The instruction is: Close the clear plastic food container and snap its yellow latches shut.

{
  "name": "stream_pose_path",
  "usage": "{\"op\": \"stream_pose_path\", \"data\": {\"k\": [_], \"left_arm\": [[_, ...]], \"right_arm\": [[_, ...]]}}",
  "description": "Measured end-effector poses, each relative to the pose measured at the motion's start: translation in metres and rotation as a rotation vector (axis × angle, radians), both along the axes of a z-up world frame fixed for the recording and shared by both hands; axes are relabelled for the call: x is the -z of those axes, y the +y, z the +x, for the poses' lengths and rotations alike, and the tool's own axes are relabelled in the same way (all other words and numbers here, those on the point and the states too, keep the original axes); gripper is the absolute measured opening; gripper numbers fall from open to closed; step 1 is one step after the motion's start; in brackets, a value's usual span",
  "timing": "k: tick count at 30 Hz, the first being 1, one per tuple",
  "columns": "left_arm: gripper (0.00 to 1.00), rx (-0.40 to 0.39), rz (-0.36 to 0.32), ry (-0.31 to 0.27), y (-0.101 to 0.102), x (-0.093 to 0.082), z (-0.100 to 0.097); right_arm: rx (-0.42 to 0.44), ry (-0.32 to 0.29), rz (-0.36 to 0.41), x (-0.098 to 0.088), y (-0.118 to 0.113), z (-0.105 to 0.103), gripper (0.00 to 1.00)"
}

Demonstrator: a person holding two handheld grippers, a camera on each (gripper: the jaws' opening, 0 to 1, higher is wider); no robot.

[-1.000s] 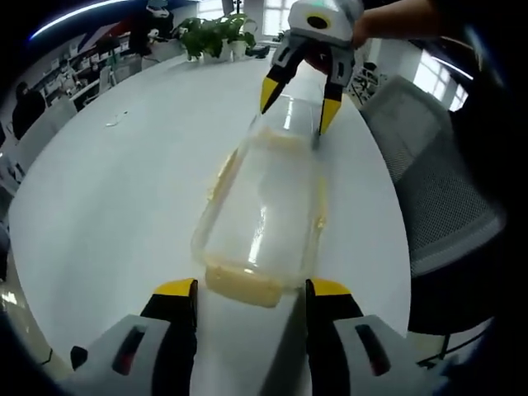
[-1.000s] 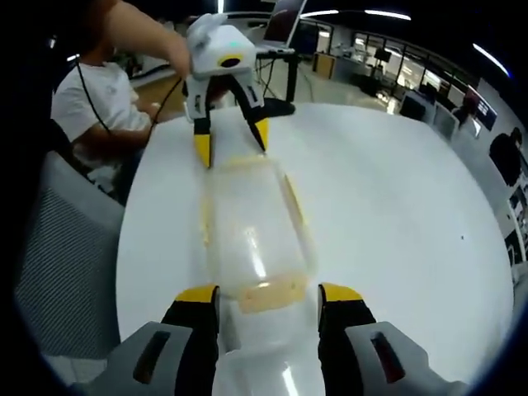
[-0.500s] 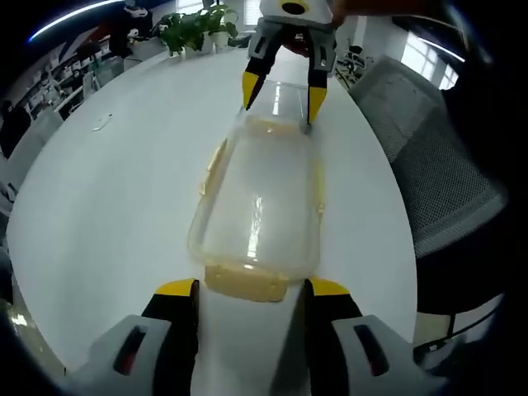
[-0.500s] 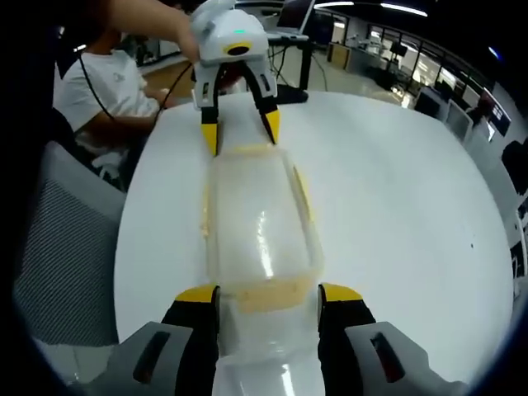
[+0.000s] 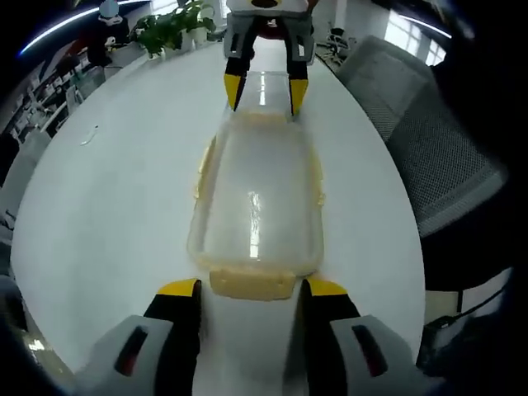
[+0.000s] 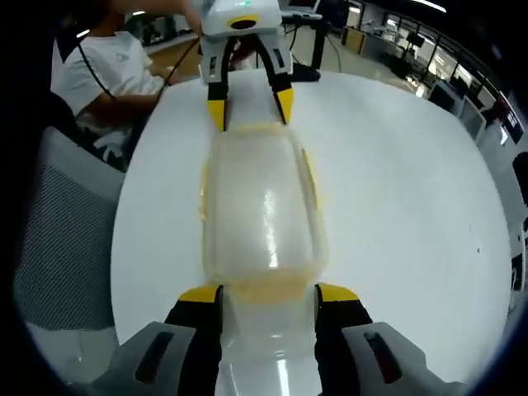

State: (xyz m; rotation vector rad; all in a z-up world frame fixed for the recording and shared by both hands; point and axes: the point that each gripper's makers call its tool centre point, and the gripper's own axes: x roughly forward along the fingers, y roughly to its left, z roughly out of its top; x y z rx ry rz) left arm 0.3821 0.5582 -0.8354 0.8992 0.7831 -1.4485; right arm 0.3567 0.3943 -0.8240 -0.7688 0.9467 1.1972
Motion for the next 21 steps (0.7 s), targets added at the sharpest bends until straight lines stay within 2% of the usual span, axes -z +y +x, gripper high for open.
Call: {"op": "stream_pose_path", "data": {"k": [6, 13, 17, 21], "left_arm": [[0.46, 0.020, 0.010, 0.004, -0.001, 0.001, -0.001], [0.44, 0.032, 0.024, 0.012, -0.003, 0.001, -0.001], [0.40, 0.028, 0.036, 0.020, -0.003, 0.002, -0.002], [0.40, 0.030, 0.050, 0.019, -0.004, 0.002, -0.002]], "right_arm": [[-0.017, 0.025, -0.017, 0.004, 0.003, -0.002, 0.43], [-0.062, 0.021, -0.059, 0.008, 0.005, -0.002, 0.41], [-0.074, 0.015, -0.071, 0.009, 0.004, -0.001, 0.39], [-0.072, 0.017, -0.084, 0.010, 0.003, 0.000, 0.39]]}}
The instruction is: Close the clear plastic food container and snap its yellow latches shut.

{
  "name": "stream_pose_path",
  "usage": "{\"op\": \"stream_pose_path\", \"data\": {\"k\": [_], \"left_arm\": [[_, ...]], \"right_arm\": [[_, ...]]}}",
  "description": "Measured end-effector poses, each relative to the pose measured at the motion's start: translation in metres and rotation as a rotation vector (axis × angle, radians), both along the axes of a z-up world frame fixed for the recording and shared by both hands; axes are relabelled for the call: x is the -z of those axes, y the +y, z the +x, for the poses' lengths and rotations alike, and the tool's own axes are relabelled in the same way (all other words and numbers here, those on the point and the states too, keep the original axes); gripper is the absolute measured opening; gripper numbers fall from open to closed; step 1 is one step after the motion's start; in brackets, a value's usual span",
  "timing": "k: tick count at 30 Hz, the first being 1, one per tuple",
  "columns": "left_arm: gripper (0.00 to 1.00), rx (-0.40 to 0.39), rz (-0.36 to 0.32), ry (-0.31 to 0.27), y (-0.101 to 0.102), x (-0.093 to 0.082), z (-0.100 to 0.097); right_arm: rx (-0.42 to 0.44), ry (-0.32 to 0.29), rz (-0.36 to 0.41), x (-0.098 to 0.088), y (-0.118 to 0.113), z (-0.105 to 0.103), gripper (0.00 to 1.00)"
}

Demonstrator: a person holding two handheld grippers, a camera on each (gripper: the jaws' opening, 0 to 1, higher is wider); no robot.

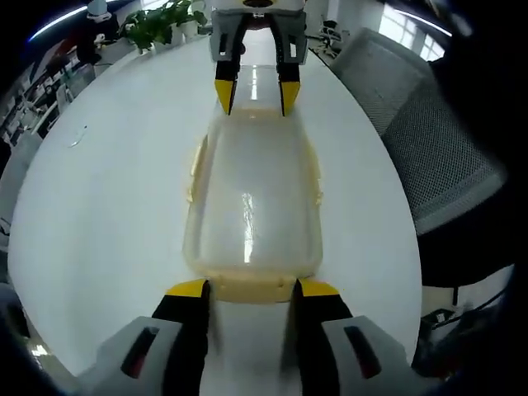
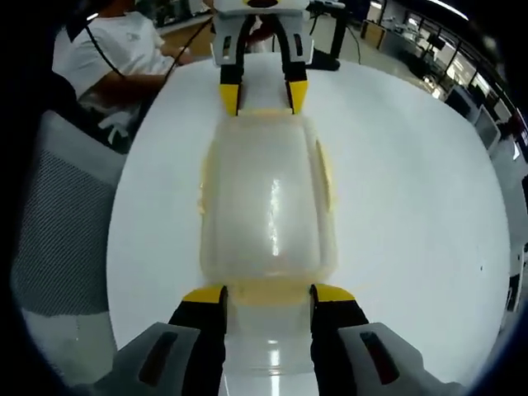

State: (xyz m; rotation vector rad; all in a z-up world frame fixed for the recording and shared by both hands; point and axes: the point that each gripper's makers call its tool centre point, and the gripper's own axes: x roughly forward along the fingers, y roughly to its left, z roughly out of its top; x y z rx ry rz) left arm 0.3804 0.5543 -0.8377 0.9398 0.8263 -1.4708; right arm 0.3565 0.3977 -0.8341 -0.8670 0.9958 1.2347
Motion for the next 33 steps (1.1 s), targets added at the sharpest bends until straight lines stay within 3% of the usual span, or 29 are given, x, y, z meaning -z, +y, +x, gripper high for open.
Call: {"op": "stream_pose_path", "data": {"k": [11, 15, 16, 17, 18, 24, 27, 33], "left_arm": [[0.38, 0.009, -0.009, 0.005, -0.002, 0.000, 0.001], [0.38, 0.017, -0.013, 0.005, -0.004, -0.001, 0.002], [0.38, 0.019, -0.009, 0.003, -0.005, -0.001, 0.001], [0.38, 0.018, -0.003, 0.002, -0.005, -0.001, 0.001], [0.39, 0.019, 0.008, 0.000, -0.006, 0.000, 0.002], [0.39, 0.035, 0.047, -0.004, -0.007, -0.001, 0.001], [0.40, 0.073, 0.038, -0.004, -0.008, -0.001, 0.000], [0.39, 0.062, 0.015, 0.001, -0.009, -0.001, -0.001]], "right_arm": [[0.035, 0.035, -0.029, 0.001, -0.004, 0.000, 0.39], [0.063, 0.155, -0.056, 0.005, -0.007, -0.001, 0.39], [0.049, 0.134, -0.058, 0.005, -0.006, 0.003, 0.39], [-0.032, 0.125, -0.074, 0.005, -0.006, 0.000, 0.39], [0.015, 0.138, -0.086, 0.005, -0.005, 0.000, 0.39], [0.030, 0.138, -0.108, 0.004, -0.007, -0.004, 0.39], [0.042, 0.140, -0.102, 0.005, -0.009, -0.007, 0.39], [0.068, 0.135, -0.066, 0.004, -0.010, -0.008, 0.38]]}}
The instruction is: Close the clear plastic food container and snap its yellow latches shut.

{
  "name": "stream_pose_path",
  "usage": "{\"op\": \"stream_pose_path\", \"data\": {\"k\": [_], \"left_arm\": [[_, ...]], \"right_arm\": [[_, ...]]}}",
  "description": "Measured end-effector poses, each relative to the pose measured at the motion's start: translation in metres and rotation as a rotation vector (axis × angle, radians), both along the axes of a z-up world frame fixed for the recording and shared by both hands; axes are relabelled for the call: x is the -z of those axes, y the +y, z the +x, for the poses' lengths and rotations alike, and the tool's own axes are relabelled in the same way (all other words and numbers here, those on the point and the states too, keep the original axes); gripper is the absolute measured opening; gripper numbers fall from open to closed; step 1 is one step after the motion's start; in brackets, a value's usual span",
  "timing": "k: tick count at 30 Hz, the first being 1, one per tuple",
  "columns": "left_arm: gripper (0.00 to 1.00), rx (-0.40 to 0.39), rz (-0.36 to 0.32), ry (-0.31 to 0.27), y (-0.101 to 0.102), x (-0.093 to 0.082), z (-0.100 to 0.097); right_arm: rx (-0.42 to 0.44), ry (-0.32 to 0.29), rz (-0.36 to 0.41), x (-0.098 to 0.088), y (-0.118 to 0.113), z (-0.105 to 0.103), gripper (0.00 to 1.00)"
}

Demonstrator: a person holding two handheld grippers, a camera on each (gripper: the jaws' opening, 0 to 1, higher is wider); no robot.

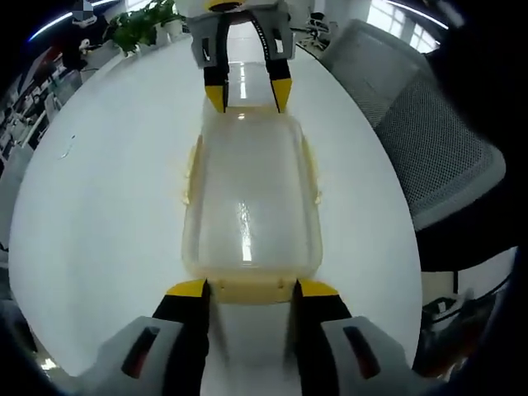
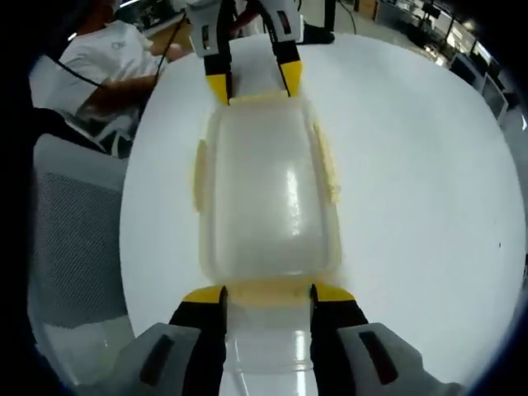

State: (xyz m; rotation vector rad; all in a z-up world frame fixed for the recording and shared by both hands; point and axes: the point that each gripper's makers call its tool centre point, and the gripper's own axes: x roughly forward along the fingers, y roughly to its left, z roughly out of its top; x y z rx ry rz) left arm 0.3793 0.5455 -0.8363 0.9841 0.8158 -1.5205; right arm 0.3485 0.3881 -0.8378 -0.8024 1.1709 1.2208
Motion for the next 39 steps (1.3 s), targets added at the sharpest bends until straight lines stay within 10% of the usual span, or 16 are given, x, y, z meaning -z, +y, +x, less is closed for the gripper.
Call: {"op": "stream_pose_path", "data": {"k": [39], "left_arm": [[0.38, -0.030, -0.022, 0.033, 0.010, -0.037, -0.008]], "right_arm": [[-0.022, 0.008, 0.033, -0.041, 0.010, -0.002, 0.38]]}}
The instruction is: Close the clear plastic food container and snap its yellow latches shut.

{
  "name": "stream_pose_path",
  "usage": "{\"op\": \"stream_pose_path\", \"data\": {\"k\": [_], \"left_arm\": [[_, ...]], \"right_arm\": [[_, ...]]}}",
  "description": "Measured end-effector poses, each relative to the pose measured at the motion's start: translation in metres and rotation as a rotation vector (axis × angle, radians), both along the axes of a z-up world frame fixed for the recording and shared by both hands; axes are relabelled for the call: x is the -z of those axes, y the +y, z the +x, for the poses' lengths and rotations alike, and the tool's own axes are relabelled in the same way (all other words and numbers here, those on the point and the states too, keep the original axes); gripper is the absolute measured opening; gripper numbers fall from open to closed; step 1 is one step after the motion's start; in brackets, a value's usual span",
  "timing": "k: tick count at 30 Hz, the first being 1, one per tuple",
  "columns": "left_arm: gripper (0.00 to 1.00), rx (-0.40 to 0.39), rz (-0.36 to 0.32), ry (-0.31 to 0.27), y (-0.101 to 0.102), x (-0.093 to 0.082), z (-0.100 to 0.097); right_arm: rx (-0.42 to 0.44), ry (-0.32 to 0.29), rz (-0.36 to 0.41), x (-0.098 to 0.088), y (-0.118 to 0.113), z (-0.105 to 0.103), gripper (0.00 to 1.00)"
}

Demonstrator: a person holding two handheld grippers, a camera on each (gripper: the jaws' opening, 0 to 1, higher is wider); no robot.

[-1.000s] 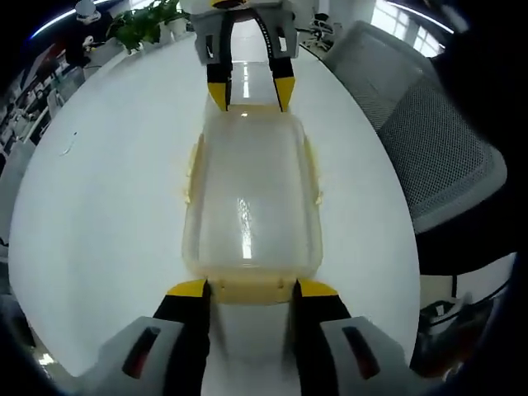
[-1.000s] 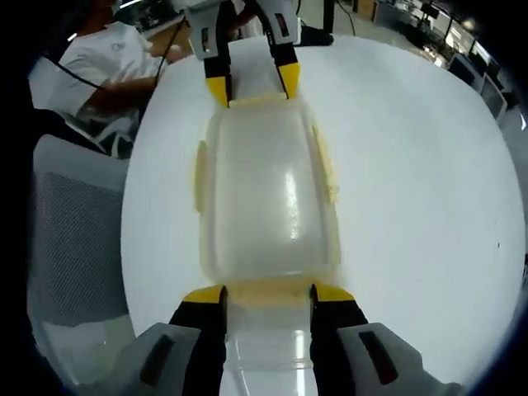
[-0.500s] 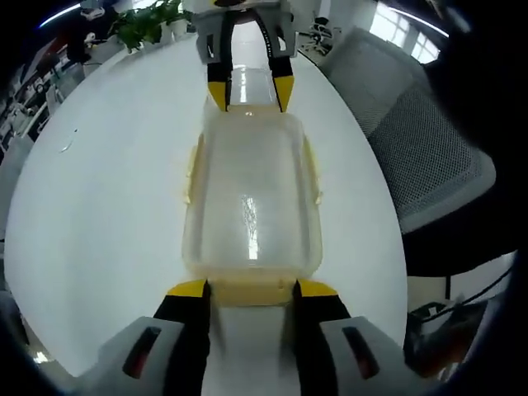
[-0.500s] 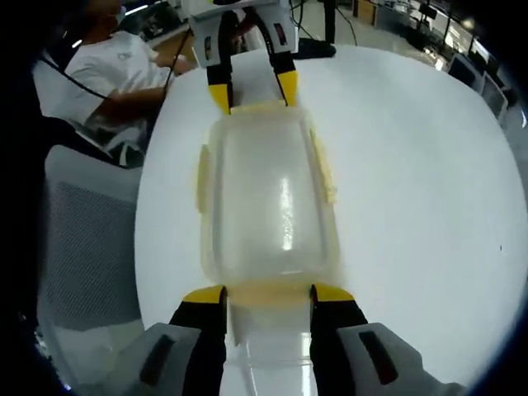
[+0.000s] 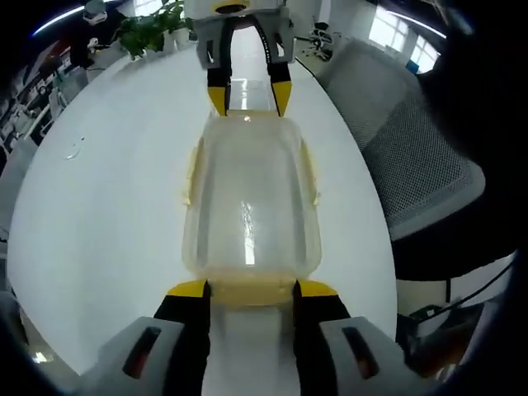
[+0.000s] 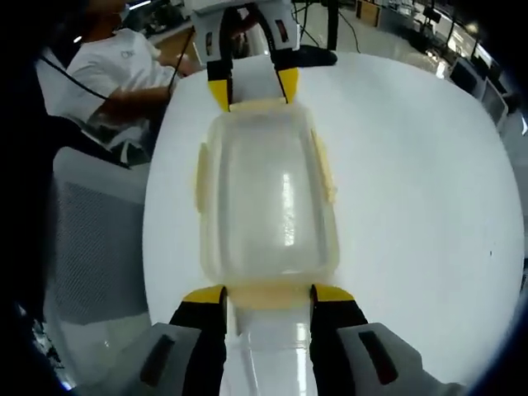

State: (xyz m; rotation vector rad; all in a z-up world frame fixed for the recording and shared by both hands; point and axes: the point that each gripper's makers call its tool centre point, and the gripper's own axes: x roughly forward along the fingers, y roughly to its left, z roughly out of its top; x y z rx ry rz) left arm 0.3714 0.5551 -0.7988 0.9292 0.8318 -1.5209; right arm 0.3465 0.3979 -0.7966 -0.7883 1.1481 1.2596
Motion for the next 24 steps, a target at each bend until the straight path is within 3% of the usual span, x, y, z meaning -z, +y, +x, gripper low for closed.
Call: {"op": "stream_pose_path", "data": {"k": [24], "left_arm": [[0.38, -0.018, -0.004, -0.048, 0.006, -0.031, 0.012]], "right_arm": [[-0.015, -0.039, 0.001, -0.034, 0.006, 0.014, 0.38]]}}
